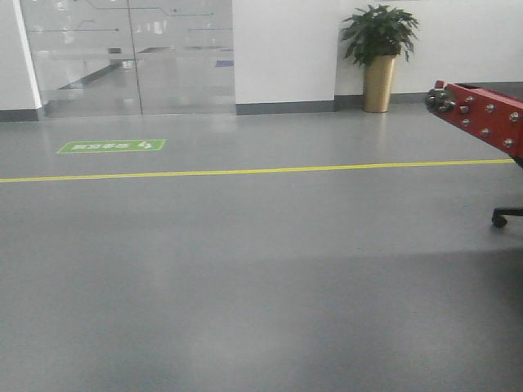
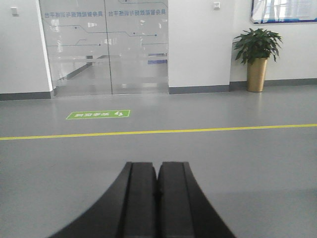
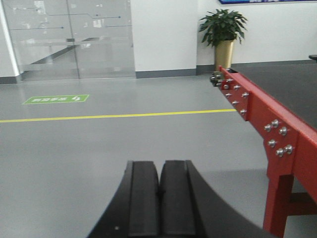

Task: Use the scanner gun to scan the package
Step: 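Drive the base forward and turn toward the red conveyor table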

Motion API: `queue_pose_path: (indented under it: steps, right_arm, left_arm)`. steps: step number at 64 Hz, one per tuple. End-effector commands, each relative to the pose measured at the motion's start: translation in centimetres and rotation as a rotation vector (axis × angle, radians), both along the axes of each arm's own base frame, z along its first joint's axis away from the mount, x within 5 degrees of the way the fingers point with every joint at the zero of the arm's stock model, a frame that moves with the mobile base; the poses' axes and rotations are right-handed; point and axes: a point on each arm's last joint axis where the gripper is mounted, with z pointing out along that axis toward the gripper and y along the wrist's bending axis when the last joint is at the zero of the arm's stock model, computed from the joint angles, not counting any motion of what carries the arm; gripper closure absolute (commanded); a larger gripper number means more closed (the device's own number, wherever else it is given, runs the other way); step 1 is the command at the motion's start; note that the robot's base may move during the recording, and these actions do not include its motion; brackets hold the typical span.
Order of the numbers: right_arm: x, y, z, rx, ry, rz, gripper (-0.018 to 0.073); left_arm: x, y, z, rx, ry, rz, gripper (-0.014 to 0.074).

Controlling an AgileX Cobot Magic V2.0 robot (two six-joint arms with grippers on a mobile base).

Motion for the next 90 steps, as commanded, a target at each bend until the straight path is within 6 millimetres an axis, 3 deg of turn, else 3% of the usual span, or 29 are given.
queue_pose_path:
  steps: [1, 90]
  right_arm:
    - [-0.03, -0.05, 0.17, -0.01, -0.019, -0.007, 0.0718]
    - [-0.03, -0.05, 0.17, -0.01, -0.019, -0.007, 0.0718]
  left_arm:
    - [-0.06, -0.01, 0.3, -0.006, -0.025, -0.001, 0.0708]
    - [-0.06, -0.25, 0.3, -0.007, -0.025, -0.044, 0.0708]
